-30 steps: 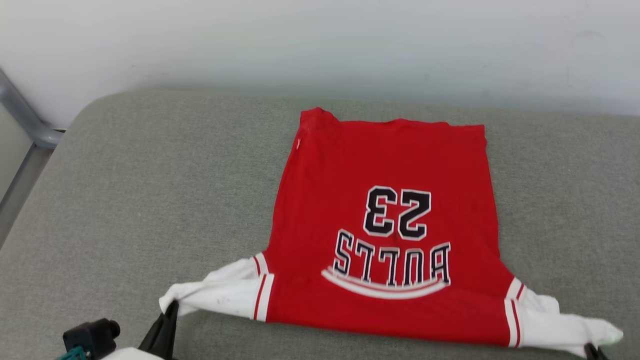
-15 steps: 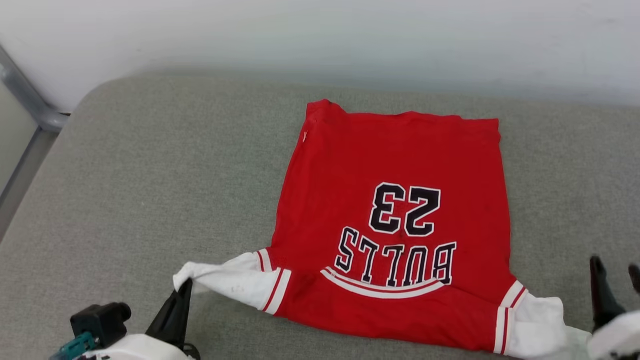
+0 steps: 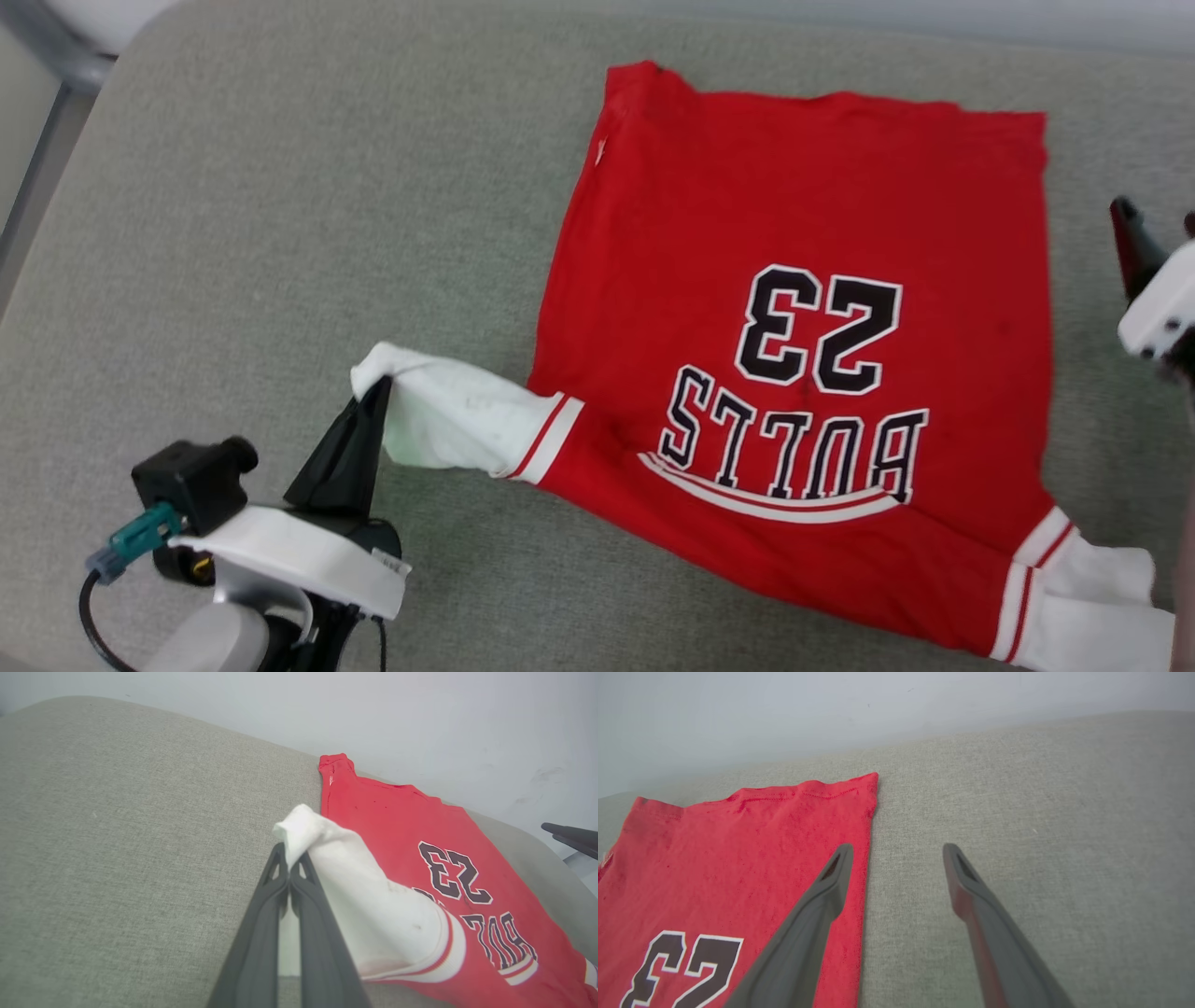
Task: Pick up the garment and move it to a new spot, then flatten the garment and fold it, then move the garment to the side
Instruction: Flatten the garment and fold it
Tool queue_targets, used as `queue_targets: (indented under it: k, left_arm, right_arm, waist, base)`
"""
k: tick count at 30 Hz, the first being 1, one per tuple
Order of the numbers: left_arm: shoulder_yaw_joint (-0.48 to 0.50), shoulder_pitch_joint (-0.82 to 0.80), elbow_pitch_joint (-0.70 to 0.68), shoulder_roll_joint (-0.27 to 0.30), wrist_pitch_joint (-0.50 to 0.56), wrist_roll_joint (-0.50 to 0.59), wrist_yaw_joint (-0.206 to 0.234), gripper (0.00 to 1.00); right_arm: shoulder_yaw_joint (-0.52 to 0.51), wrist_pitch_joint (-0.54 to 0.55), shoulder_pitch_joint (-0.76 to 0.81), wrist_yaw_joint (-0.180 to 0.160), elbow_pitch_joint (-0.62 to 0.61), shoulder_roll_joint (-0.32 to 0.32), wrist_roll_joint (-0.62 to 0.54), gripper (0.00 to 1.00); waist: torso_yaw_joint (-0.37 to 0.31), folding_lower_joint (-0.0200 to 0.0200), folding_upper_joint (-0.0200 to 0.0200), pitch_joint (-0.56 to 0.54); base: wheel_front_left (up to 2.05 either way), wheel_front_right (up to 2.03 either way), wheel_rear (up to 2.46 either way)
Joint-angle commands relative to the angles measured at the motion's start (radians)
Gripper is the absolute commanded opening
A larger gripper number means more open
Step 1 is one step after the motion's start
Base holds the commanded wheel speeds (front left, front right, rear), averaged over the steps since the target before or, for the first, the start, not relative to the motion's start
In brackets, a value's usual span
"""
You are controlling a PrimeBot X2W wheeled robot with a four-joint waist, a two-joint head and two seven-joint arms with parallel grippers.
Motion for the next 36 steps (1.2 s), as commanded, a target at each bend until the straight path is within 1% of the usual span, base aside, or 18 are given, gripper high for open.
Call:
queue_targets:
  k: [1,6,10,11,12,13,17,18,19,24,29,32,36]
  left_arm:
    - [-0.001,-0.023,0.002,-0.003,-0.004,0.006,-0.008,0.00]
    - [-0.016,-0.101,0.032,-0.031,-0.011,0.023,-0.051,0.00]
    - [-0.025,-0.150,0.048,-0.051,-0.016,0.035,-0.080,0.00]
    - [-0.030,-0.180,0.061,-0.066,-0.019,0.043,-0.101,0.00]
    - [-0.031,-0.186,0.069,-0.067,-0.020,0.048,-0.104,0.00]
    - [-0.029,-0.199,0.086,-0.083,-0.024,0.049,-0.117,0.00]
    - [-0.026,-0.203,0.106,-0.093,-0.027,0.054,-0.129,0.00]
    - [-0.025,-0.203,0.110,-0.094,-0.028,0.056,-0.133,0.00]
    - [-0.024,-0.203,0.114,-0.096,-0.028,0.057,-0.135,0.00]
    - [-0.025,-0.189,0.131,-0.099,-0.029,0.062,-0.134,0.00]
    - [-0.030,-0.154,0.148,-0.090,-0.021,0.056,-0.119,0.00]
    - [-0.030,-0.123,0.157,-0.082,-0.012,0.051,-0.103,0.00]
    - [-0.022,-0.069,0.157,-0.065,0.000,0.039,-0.071,0.00]
  right_arm:
    - [-0.004,0.017,-0.030,-0.001,0.012,-0.008,-0.005,1.00]
    - [-0.035,0.153,-0.199,-0.001,0.117,-0.036,-0.088,1.00]
    - [-0.046,0.221,-0.304,-0.001,0.166,-0.036,-0.146,1.00]
    - [-0.062,0.248,-0.357,-0.001,0.199,-0.028,-0.186,1.00]
    - [-0.066,0.252,-0.369,-0.001,0.212,-0.027,-0.196,1.00]
    - [-0.081,0.297,-0.383,-0.001,0.264,-0.017,-0.227,1.00]
    - [-0.112,0.422,-0.349,-0.001,0.343,0.009,-0.258,1.00]
    - [-0.126,0.448,-0.344,-0.001,0.351,0.014,-0.266,0.36]
    - [-0.138,0.465,-0.339,-0.001,0.356,0.018,-0.273,0.00]
    - [-0.138,0.450,-0.352,-0.001,0.326,0.014,-0.276,0.00]
    - [-0.064,0.402,-0.332,-0.001,0.270,-0.037,-0.237,0.00]
    - [-0.019,0.384,-0.273,-0.001,0.229,-0.065,-0.181,0.00]
    - [0.033,0.375,-0.141,-0.001,0.141,-0.108,-0.095,0.00]
  waist:
    - [0.039,-0.0002,0.0000,0.045]
    - [0.085,-0.0002,0.0000,0.099]
    - [0.111,-0.0002,0.0000,0.147]
    - [0.127,-0.0002,0.0000,0.178]
    - [0.131,-0.0002,0.0000,0.185]
    - [0.137,-0.0002,0.0000,0.200]
    - [0.139,-0.0002,0.0000,0.204]
    - [0.138,-0.0002,0.0000,0.203]
    - [0.138,-0.0002,0.0000,0.198]
    - [0.127,-0.0002,0.0000,0.157]
    - [0.106,-0.0002,0.0000,0.075]
    - [0.090,-0.0002,0.0000,0.014]
    - [0.061,-0.0002,0.0000,-0.061]
  base:
    - [0.00,0.00,0.00]
    - [0.00,0.00,0.00]
    - [0.00,0.00,0.00]
    - [0.00,0.00,0.00]
    - [0.00,0.00,0.00]
    - [0.00,0.00,0.00]
    - [0.00,0.00,0.00]
    - [0.00,0.00,0.00]
    - [0.00,0.00,0.00]
    - [0.00,0.00,0.00]
    - [0.00,0.00,0.00]
    - [0.00,0.00,0.00]
    - [0.00,0.00,0.00]
